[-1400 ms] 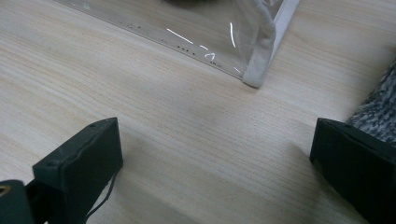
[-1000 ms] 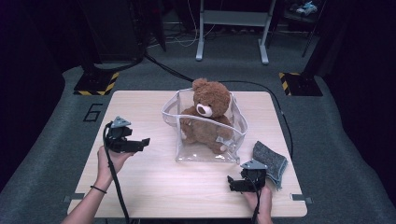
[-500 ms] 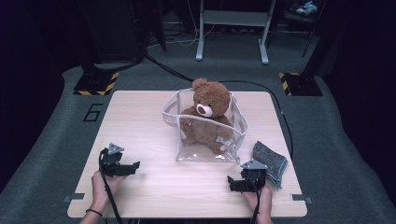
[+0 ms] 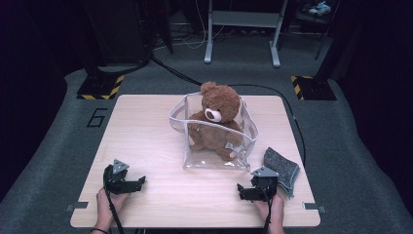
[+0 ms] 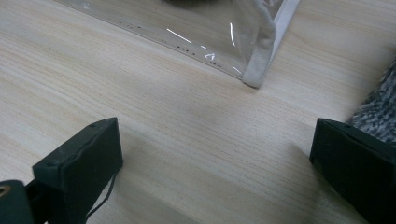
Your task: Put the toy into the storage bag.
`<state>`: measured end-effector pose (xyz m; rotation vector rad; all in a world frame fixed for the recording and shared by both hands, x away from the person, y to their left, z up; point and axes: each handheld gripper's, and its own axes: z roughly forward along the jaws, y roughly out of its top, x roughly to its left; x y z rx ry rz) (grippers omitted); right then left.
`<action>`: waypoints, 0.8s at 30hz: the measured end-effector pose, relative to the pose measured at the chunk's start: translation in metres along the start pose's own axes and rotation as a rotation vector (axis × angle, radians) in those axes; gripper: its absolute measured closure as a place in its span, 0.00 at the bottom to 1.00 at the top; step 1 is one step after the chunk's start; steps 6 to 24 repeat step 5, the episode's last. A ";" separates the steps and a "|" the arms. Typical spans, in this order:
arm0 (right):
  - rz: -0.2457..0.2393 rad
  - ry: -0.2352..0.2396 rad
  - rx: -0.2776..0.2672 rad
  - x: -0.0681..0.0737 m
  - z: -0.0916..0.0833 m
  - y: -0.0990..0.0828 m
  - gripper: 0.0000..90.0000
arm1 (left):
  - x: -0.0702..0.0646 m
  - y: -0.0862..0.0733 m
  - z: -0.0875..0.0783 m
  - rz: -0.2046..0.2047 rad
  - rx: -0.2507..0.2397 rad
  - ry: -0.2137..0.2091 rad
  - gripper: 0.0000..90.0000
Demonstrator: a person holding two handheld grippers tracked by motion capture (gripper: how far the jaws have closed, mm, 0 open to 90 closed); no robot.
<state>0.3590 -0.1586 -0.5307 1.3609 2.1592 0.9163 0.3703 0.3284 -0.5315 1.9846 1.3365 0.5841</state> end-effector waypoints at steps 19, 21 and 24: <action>0.009 0.001 0.001 0.001 0.000 0.000 0.02 | 0.000 0.000 0.000 0.000 0.003 0.003 0.08; 0.009 0.001 0.001 0.001 0.000 0.000 0.02 | 0.000 0.000 0.000 0.000 0.003 0.003 0.08; 0.009 0.001 0.001 0.001 0.000 0.000 0.02 | 0.000 0.000 0.000 0.000 0.003 0.003 0.08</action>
